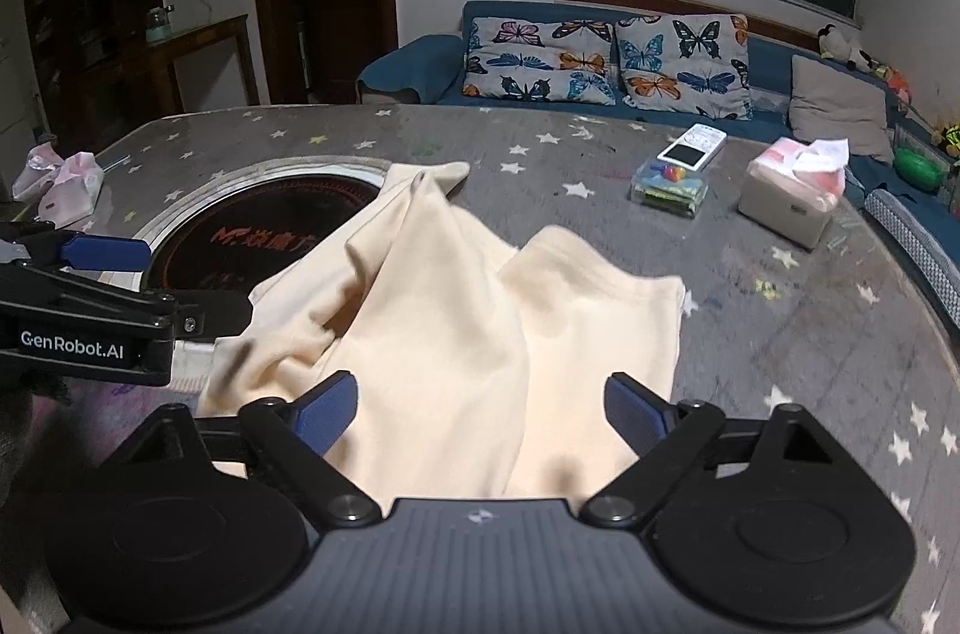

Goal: Fold clothes
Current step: 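Grasp the sweatshirt hem with the left gripper while the right gripper grasps the hem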

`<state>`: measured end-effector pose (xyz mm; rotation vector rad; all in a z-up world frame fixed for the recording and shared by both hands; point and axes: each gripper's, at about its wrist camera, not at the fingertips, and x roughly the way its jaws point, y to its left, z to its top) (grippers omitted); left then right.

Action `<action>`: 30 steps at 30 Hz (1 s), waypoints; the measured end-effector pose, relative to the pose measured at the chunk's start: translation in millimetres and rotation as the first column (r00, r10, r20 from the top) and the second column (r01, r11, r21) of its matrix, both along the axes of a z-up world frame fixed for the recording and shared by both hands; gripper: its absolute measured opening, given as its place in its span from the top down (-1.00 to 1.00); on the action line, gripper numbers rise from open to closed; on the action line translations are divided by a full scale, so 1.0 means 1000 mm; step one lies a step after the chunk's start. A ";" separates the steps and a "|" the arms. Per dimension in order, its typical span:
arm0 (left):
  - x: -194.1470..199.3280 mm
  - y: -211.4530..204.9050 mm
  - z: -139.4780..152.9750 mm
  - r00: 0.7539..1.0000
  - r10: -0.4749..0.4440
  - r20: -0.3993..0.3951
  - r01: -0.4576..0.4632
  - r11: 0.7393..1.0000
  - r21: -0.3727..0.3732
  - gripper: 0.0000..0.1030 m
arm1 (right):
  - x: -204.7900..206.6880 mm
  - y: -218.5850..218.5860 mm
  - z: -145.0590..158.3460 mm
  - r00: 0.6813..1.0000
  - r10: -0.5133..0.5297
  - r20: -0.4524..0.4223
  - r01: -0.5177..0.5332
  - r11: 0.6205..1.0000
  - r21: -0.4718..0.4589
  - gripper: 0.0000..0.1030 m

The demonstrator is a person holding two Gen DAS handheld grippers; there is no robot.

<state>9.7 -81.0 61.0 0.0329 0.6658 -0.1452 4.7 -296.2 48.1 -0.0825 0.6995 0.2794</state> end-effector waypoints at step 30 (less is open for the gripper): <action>0.128 -0.009 -0.009 0.994 -0.074 -0.075 0.066 0.993 -0.101 -0.16 | 0.113 0.019 -0.015 0.993 0.090 -0.077 -0.082 0.991 0.106 0.71</action>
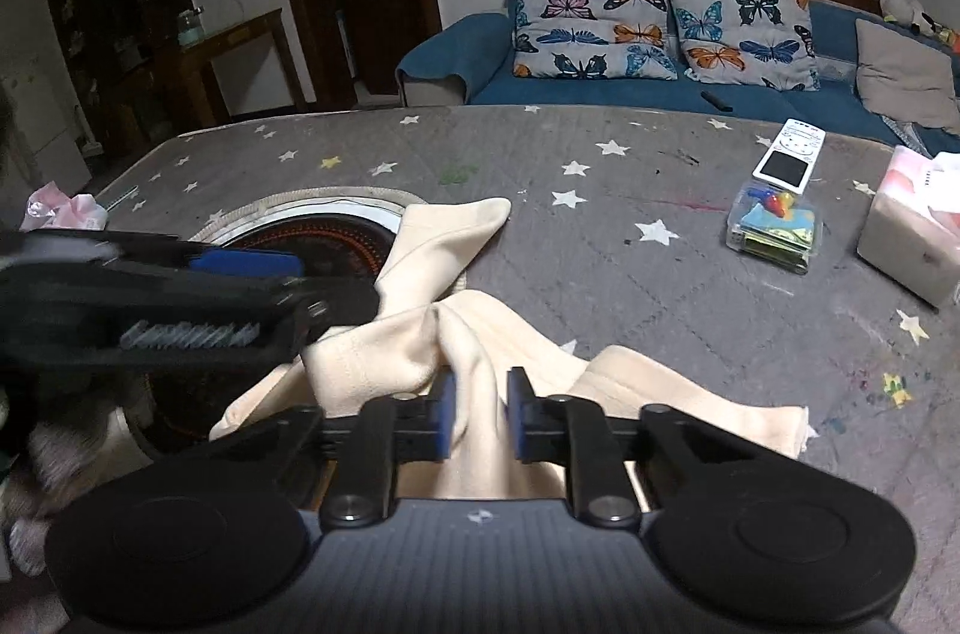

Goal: Fold clothes
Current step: 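Grasp the sweatshirt hem with the left gripper while the right gripper grasps the hem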

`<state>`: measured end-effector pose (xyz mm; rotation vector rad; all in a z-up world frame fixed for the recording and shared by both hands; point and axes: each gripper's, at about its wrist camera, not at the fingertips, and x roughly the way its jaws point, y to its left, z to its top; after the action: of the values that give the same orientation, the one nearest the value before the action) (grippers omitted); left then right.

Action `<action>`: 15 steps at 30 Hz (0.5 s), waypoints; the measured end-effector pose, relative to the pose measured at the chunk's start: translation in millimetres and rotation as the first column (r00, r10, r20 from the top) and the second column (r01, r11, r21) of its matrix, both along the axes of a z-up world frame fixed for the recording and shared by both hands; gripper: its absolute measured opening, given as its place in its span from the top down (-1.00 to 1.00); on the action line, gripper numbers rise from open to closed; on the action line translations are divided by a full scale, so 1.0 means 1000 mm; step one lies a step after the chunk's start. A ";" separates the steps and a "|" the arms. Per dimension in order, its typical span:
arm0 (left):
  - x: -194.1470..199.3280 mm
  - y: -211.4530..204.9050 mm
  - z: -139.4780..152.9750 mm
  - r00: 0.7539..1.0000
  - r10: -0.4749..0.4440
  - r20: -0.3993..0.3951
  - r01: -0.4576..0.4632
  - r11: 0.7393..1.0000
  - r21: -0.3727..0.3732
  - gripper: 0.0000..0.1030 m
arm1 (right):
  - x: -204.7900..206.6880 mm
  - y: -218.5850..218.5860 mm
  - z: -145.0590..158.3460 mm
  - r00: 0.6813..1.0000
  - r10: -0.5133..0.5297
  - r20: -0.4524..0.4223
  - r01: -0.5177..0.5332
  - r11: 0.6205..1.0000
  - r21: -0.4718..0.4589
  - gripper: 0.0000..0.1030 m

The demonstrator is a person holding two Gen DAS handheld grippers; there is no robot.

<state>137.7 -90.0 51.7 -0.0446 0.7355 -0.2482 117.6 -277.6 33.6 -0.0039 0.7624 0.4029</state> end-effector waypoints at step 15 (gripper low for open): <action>0.015 0.003 -0.016 1.000 0.001 -0.017 -0.002 1.000 -0.028 0.86 | -0.035 -0.035 0.021 0.990 -0.084 0.117 0.086 0.996 -0.006 0.86</action>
<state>152.9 -87.2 36.0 -0.0736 0.7490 -0.2569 82.6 -312.3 54.5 -0.0050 0.6476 0.3145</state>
